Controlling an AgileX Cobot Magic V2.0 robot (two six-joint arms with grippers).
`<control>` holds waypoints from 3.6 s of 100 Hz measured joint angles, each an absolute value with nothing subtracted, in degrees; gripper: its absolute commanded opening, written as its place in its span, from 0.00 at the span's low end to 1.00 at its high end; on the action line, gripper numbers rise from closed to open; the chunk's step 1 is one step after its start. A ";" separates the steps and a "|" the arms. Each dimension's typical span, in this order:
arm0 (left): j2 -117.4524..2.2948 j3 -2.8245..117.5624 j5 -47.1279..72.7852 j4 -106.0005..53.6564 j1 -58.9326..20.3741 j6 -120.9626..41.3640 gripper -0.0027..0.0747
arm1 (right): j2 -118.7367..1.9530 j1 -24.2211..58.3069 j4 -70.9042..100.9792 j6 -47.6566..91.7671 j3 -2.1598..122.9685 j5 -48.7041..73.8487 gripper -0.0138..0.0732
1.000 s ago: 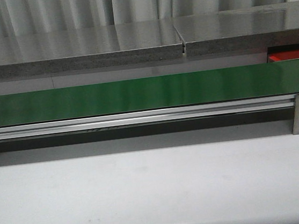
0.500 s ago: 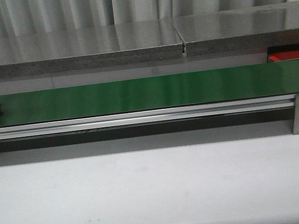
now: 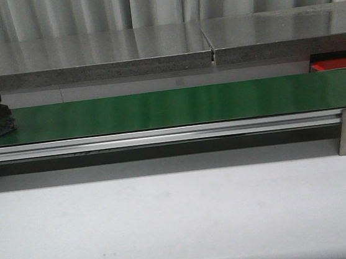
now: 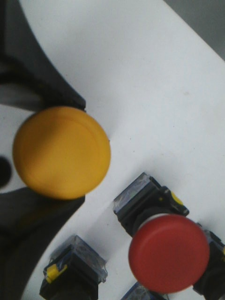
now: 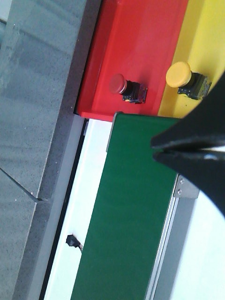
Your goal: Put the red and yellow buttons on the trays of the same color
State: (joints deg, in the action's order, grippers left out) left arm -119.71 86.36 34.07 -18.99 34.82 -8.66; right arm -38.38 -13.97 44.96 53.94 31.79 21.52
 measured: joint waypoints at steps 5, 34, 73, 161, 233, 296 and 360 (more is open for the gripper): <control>-119.71 86.36 34.07 -18.99 34.82 -8.66 0.19 | -38.38 -13.97 44.96 53.94 31.79 21.52 0.08; -117.91 86.36 35.53 -18.99 34.82 -8.66 0.03 | -38.38 -13.97 44.96 53.94 31.79 21.52 0.08; -106.13 86.36 39.39 -18.77 32.09 -8.66 0.02 | -38.38 -13.97 44.96 53.94 31.79 21.52 0.08; -106.97 86.36 45.98 -9.58 10.17 -8.66 0.04 | -38.38 -13.97 44.96 53.94 31.79 21.52 0.08; -106.97 86.36 47.33 -9.50 9.38 -8.66 0.85 | -38.38 -13.97 44.96 53.94 31.79 21.52 0.08; -88.18 83.38 42.82 -9.50 1.56 -8.66 0.85 | -38.38 -13.97 44.96 53.94 31.79 21.52 0.08; -48.13 46.24 27.55 -13.29 -10.43 -8.66 0.45 | -38.38 -13.97 44.96 53.94 31.79 21.52 0.08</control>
State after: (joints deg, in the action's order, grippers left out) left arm -48.13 46.24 27.55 -13.29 -10.43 -8.66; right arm -38.38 -13.97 44.96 53.94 31.79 21.52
